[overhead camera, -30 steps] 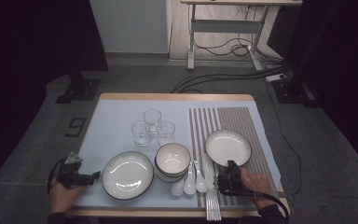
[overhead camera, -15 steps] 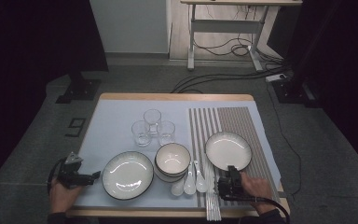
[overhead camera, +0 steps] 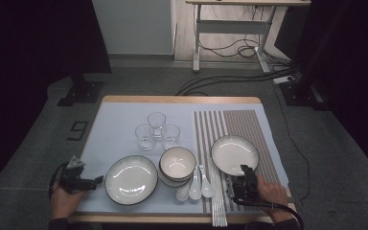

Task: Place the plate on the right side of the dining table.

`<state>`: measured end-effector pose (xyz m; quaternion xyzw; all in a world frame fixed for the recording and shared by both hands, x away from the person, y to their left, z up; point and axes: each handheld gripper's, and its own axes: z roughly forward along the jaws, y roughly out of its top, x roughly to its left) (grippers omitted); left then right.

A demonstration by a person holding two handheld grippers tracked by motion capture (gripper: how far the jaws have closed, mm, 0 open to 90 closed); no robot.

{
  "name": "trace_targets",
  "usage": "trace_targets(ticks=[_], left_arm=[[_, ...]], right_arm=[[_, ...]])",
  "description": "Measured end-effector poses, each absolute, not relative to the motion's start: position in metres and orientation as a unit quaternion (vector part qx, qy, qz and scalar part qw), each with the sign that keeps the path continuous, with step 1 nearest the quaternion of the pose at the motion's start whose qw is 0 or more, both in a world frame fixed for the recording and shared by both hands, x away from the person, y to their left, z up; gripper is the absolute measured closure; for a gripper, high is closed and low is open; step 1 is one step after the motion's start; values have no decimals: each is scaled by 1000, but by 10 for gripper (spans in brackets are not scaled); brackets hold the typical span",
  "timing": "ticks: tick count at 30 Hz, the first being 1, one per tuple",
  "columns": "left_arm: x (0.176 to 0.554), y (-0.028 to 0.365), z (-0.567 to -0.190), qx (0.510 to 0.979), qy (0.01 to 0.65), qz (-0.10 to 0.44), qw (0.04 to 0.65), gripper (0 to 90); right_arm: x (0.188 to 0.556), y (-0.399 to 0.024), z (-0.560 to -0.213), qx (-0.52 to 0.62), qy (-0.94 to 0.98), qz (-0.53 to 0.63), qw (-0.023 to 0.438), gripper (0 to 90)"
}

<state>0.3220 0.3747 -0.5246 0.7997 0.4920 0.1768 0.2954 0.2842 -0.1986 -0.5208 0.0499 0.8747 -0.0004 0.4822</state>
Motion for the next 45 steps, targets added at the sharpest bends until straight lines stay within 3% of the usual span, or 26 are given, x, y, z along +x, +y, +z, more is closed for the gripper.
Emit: trace_targets(ticks=[4,5,10,15,17,21,29,37,45], left_arm=[[322,375,-525,800,492,177,295,10],[322,375,-525,800,492,177,296,10],[322,375,-525,800,492,177,296,9],[322,375,-525,800,492,177,296,10],[322,375,-525,799,492,177,296,10],[322,375,-525,799,492,177,296,10],[322,375,-525,799,492,177,296,10],[322,375,-525,799,492,178,296,10],[322,375,-525,799,492,178,296,10]], right_arm=[[282,-206,-511,81,876,33,475,380],[281,-209,-507,109,877,58,465,324],[281,-215,-501,161,879,100,438,276],[283,-226,-493,237,874,159,393,227],[285,-232,-488,298,865,205,347,183],[289,-239,-486,353,851,249,298,128],[293,-252,-497,453,809,269,262,13],[300,-255,-517,508,788,272,217,3],[299,-260,-534,518,767,316,208,0]])
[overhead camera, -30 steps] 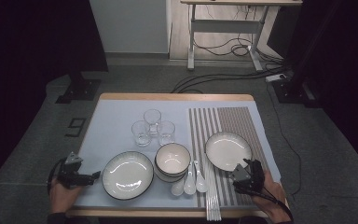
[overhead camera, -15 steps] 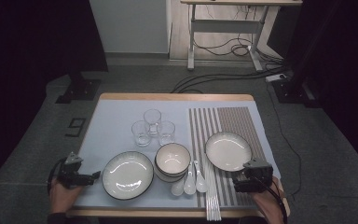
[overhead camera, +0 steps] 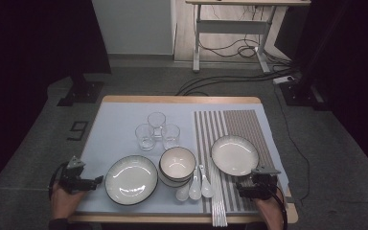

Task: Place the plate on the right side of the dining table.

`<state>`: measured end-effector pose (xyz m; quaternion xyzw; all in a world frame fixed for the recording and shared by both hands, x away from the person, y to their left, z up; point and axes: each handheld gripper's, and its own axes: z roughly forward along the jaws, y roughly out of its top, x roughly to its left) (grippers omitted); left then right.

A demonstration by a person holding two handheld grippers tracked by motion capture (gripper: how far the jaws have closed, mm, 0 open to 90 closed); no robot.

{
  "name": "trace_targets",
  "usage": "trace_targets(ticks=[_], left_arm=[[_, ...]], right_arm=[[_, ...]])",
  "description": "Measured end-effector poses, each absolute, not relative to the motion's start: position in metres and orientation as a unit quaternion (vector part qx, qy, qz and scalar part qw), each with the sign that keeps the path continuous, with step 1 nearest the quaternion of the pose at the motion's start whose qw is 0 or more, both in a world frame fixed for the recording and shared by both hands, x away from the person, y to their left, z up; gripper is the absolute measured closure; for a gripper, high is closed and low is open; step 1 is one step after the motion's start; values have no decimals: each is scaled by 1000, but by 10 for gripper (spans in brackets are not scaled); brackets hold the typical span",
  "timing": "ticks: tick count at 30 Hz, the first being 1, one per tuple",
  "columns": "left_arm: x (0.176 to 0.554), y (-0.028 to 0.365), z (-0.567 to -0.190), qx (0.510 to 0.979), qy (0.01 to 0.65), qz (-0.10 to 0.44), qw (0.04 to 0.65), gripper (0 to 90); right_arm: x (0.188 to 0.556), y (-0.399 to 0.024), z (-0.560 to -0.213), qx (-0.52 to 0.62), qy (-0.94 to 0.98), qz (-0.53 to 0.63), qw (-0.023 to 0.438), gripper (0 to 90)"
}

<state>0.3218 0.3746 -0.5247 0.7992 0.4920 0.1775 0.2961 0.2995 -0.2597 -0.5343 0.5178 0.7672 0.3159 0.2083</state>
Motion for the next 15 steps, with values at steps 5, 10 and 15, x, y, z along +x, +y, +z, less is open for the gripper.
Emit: trace_targets(ticks=[5,10,15], left_arm=[[322,375,-525,799,492,178,296,10],[322,375,-525,799,492,178,296,9],[322,375,-525,799,492,178,296,10]], right_arm=[[296,-261,-539,510,760,337,223,0],[295,-260,-540,511,758,338,225,0],[294,-261,-541,509,757,342,227,0]])
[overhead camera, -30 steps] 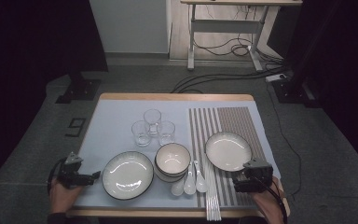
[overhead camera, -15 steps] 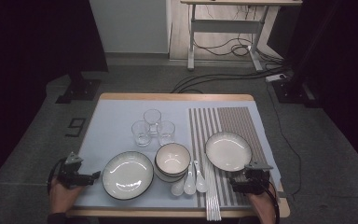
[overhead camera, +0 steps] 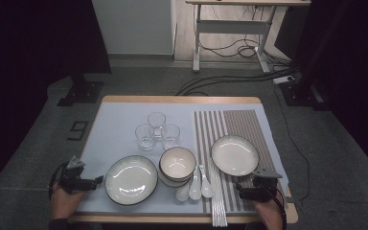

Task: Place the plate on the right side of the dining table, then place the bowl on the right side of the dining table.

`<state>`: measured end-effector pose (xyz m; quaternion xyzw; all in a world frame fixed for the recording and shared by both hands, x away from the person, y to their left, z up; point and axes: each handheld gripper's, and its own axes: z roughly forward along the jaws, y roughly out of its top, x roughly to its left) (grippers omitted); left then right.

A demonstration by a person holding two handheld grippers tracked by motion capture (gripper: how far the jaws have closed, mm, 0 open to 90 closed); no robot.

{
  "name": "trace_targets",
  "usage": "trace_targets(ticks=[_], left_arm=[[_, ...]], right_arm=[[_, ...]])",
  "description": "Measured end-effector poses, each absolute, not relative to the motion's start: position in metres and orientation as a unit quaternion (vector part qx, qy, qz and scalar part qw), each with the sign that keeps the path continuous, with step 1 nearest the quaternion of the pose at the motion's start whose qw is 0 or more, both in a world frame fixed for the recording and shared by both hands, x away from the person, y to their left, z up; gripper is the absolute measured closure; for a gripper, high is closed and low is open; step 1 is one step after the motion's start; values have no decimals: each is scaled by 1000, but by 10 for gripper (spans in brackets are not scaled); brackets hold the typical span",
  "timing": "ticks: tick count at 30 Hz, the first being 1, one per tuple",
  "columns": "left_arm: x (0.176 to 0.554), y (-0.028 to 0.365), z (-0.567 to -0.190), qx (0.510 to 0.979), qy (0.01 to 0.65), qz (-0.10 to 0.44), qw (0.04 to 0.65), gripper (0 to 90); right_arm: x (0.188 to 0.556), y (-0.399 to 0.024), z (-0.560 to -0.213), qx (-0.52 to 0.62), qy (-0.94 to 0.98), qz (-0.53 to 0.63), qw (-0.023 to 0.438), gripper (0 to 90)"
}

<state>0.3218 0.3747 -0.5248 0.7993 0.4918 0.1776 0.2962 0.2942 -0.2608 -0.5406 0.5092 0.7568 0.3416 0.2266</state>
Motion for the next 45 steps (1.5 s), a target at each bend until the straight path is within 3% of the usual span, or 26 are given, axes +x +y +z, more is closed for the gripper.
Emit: trace_targets(ticks=[34,45], left_arm=[[322,375,-525,799,492,178,296,9],[322,375,-525,799,492,178,297,10]], right_arm=[[289,-258,-528,500,775,317,220,31],[281,-260,-513,498,780,310,218,0]])
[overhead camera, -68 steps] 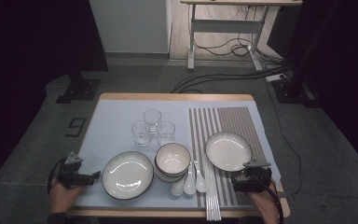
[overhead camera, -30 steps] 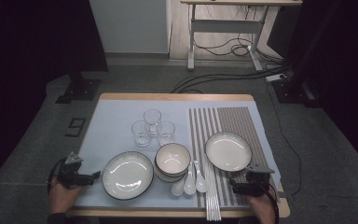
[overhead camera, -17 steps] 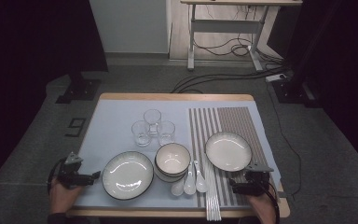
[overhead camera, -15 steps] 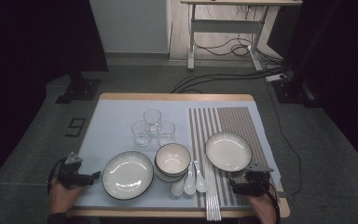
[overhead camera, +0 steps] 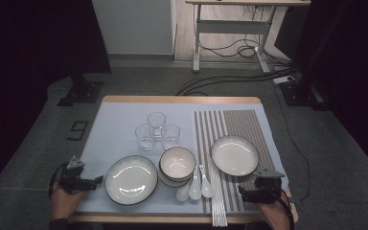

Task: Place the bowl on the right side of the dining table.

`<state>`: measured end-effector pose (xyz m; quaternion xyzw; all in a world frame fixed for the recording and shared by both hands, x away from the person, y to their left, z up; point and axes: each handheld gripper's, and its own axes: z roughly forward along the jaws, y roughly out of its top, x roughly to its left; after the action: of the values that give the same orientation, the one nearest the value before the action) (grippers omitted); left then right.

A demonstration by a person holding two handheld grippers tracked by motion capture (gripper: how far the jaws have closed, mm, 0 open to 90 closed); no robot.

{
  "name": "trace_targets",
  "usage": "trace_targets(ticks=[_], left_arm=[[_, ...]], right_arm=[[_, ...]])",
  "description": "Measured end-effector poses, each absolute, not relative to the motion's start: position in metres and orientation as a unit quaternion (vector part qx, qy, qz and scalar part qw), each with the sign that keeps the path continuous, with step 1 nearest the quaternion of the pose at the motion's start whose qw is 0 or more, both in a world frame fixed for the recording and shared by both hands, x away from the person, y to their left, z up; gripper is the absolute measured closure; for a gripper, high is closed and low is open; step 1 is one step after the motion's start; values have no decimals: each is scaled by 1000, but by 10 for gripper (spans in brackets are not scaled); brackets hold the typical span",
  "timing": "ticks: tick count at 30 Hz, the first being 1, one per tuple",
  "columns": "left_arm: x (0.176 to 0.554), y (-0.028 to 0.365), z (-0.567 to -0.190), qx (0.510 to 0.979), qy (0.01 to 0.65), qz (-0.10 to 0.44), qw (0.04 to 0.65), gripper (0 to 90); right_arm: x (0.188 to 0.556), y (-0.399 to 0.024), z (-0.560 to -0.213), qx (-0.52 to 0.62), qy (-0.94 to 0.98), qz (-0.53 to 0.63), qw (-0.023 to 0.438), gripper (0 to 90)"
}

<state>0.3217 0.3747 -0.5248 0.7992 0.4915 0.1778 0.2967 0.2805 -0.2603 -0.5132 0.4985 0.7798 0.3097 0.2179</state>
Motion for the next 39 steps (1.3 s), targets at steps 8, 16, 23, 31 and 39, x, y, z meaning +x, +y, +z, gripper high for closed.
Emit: trace_targets(ticks=[8,16,23,31,39], left_arm=[[322,375,-525,799,491,178,297,10],[322,375,-525,799,491,178,297,10],[321,375,-525,799,491,179,297,10],[321,375,-525,799,491,179,297,10],[322,375,-525,799,491,178,297,10]], right_arm=[[274,-262,-497,483,783,323,221,0],[277,-259,-481,471,790,331,211,0],[280,-253,-471,455,800,334,205,0],[286,-244,-460,443,806,339,197,0],[294,-234,-447,437,810,345,184,3]])
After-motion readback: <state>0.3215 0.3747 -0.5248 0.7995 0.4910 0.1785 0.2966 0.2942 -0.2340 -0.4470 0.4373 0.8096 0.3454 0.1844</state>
